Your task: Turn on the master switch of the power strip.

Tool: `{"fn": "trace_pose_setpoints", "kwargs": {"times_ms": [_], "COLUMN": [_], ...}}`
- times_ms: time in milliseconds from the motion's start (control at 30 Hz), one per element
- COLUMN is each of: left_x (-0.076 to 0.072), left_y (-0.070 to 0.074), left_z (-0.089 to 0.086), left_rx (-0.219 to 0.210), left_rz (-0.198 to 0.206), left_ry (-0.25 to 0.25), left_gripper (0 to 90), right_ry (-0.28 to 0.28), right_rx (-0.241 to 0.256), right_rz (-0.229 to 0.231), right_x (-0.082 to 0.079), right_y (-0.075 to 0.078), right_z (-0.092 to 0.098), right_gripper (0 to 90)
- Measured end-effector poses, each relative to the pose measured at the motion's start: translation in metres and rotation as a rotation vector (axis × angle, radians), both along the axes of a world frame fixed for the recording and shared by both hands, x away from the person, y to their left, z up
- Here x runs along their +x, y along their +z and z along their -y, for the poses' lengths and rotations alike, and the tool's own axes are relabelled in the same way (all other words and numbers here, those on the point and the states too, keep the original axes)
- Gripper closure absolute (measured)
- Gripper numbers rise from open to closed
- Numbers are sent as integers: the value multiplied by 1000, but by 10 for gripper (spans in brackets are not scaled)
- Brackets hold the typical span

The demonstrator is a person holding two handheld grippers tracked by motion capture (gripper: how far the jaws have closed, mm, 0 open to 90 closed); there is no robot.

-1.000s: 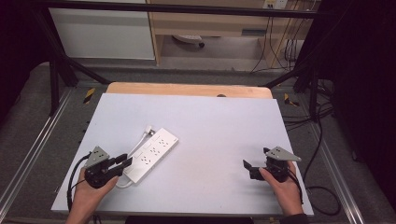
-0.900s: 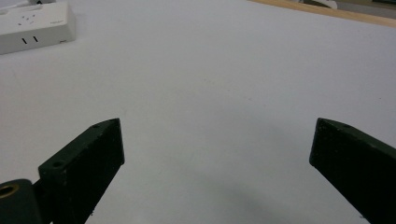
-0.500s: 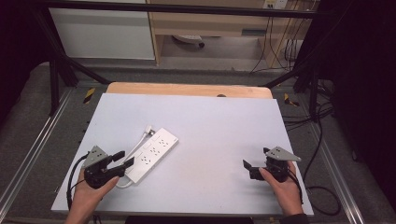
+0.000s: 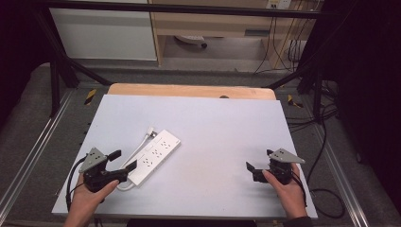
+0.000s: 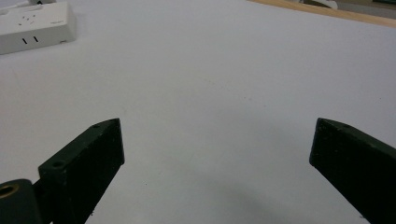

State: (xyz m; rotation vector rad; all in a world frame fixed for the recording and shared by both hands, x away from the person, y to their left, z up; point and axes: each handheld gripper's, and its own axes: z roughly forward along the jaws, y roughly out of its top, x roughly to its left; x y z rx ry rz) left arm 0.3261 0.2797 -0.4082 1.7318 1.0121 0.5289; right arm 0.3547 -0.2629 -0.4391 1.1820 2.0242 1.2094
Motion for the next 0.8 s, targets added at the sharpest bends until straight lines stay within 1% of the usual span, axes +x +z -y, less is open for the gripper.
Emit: {"fn": "trace_pose_setpoints", "kwargs": {"times_ms": [67,200,333,433,533,700,800], "left_x": [-2,-6,-7,-8,-8,-7,-7], "left_y": [2,5,6,8,8,7,6], "left_z": [-2,-9,-15,-21,-29,-40,-45], "left_rx": [-14,-32,-43,-34,-47,-63,-60], "left_rz": [7,30,49,69,79,82,85], "left_ry": [9,16,27,36,50,79,90], "left_gripper": [129,93,90,90,91,93,93], "right_ry": [0,-1,-1,-1,-1,-2,-2], "right_rx": [0,0,-1,-1,-1,-2,-2], "right_rz": [0,1,0,1,4,5,5], "right_x": [0,0,0,0,0,0,0], "right_y": [0,0,0,0,0,0,0], "right_z": [0,0,0,0,0,1,1], "right_gripper": [36,36,35,35,35,35,35]}}
